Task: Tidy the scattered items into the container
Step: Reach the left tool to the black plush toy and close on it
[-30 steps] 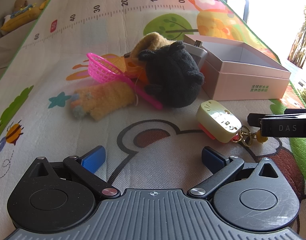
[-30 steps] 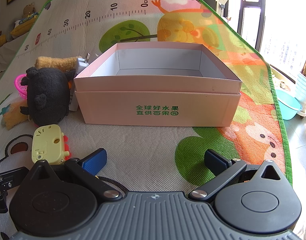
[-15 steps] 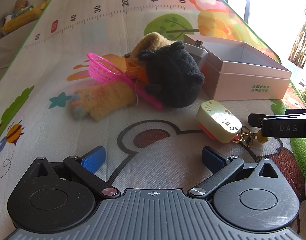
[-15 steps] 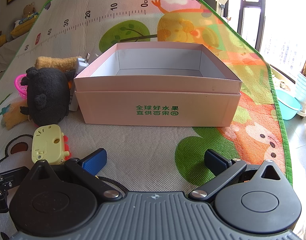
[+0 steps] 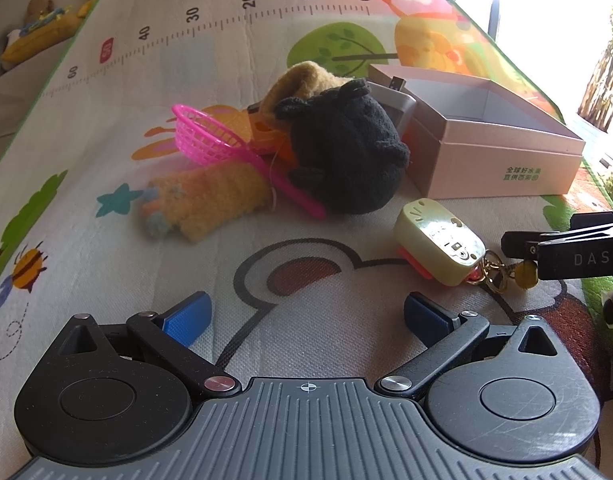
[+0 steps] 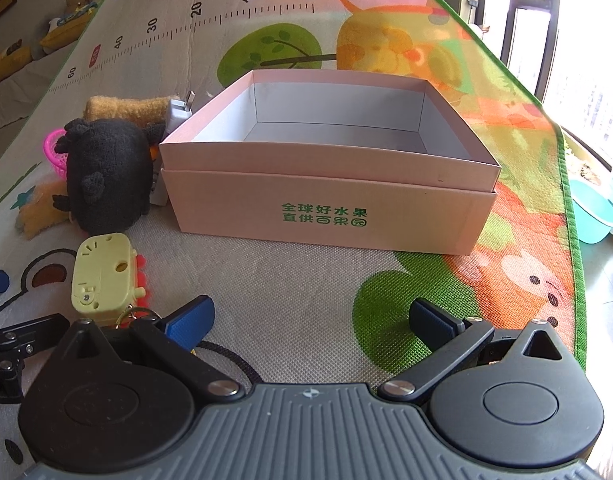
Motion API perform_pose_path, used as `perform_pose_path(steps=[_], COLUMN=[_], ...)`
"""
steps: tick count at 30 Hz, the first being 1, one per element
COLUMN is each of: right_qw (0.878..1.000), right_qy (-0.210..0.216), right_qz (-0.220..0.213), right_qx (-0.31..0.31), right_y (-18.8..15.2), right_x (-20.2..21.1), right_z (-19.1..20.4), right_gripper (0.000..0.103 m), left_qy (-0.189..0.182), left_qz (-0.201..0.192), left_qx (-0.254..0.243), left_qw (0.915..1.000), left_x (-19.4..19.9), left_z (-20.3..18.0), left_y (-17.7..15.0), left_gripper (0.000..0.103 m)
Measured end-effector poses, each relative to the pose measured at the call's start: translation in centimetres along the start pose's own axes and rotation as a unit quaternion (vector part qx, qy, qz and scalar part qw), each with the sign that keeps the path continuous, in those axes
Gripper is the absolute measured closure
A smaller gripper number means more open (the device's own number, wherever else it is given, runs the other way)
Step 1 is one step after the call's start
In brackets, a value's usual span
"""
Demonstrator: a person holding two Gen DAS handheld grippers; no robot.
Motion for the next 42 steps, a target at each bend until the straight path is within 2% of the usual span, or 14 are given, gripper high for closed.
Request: perform_pose_path(steps=[14, 26, 30, 33, 38, 40, 42], right_qw=[1.0, 1.0, 0.996, 0.988, 0.982, 0.977, 0.974], right_qy=[0.012, 0.011, 0.033, 0.061, 0.097, 0.091, 0.086], right_qz=[-0.003, -0.012, -0.06, -0.103, -0.109, -0.13, -0.149], right_qx=[0.011, 0.012, 0.05, 0.097, 0.121, 0.142, 0.15], right_y=[0.0, 0.2, 0.6, 1.1, 0.3, -0.5, -1.0], right_x=[0.3, 0.3, 2.3, 4.4, 5.1, 5.2, 5.1], right_z=[-0.1, -0.1, 0.8, 2.3, 5.3, 6.5, 7.2], right_gripper=[0.0, 0.0, 0.0, 0.0, 0.001, 0.004, 0.005], left_qy=[0.009, -0.016, -0.045, -0.057, -0.115, -0.115, -0.092], left_qz=[-0.01, -0.002, -0.005, -0.03, -0.043, -0.046, -0.045], left_qx=[0.003, -0.003, 0.023, 0.055, 0.085, 0.072, 0.051], left_qw=[0.9999, 0.9999, 0.9987, 0.9964, 0.9888, 0.9897, 0.9934], left_x=[0.1, 0.0, 1.2, 2.4, 1.2, -0.1, -1.6], left_z=[-0.5, -0.3, 0.9, 2.5, 2.2, 1.2, 0.5], left_y=[-0.2, 0.0, 0.3, 2.0, 6.6, 8.2, 9.1], left_gripper=[0.0, 0.0, 0.0, 0.0, 0.0, 0.0, 0.0])
Point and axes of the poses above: each gripper's, at about its wrist camera, not at the fingertips, and x roughly against the way its jaws point, z to its left, y to its top, the point moved 4 cm from there along -x, roughly the way its jaws point, and after that the axes turned 9 degrees about -y, right-handed, at the moved point
